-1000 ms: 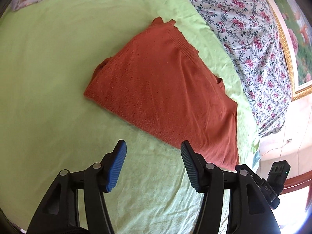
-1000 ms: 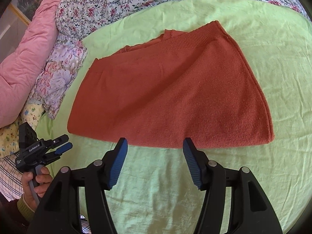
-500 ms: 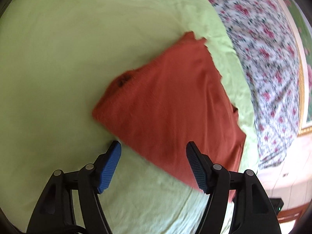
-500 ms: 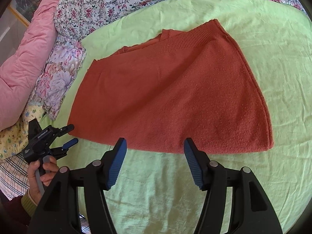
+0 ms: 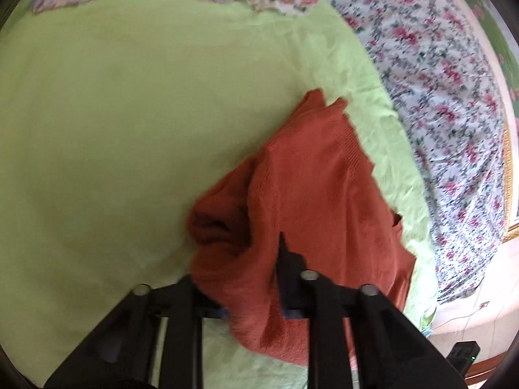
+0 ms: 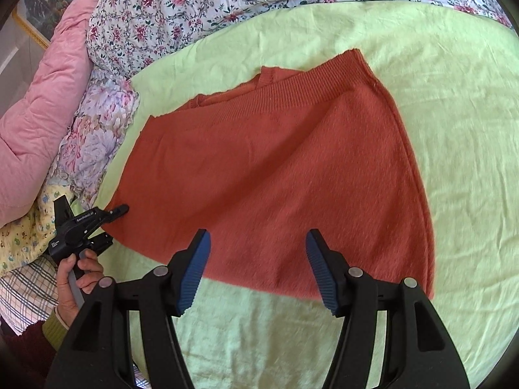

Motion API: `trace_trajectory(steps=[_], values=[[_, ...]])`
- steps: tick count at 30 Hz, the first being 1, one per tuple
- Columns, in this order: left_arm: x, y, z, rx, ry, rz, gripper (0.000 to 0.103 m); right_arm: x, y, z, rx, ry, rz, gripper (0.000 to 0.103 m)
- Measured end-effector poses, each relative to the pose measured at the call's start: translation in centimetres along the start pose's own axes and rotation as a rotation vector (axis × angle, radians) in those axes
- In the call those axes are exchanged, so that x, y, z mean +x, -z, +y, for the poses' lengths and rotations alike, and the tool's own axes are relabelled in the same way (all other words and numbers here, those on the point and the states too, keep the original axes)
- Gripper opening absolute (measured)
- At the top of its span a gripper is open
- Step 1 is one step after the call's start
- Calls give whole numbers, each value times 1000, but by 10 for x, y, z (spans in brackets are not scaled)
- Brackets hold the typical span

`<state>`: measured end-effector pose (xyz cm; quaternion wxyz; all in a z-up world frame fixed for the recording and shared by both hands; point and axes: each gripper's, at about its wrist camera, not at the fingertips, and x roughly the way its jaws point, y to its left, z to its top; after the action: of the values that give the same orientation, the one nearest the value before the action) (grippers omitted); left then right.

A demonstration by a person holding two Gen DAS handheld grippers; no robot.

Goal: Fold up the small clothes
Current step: 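Grasp the sweater's side edge with the left gripper and lift it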

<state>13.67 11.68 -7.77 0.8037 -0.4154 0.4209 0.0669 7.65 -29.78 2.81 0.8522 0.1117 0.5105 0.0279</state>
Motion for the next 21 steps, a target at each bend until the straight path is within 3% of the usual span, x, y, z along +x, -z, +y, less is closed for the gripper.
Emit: trace_trajectory(steps=[6,12,16,18,21], values=[[-27,9,-65,196,99,-52,10,4,-12,-12,25,-22,-10,62],[-26,59,-157,421,280,32,9,3,-32,-28,68,-79,-35,62],[3,104,-190,551,283,122,9,4,-50,-39,96,-141,-48,62],[27,123,-195,577,259,182,9,12,-58,-43,121,-173,-25,62],[42,138,-198,613,225,206,9,29,-69,-46,151,-236,20,62]])
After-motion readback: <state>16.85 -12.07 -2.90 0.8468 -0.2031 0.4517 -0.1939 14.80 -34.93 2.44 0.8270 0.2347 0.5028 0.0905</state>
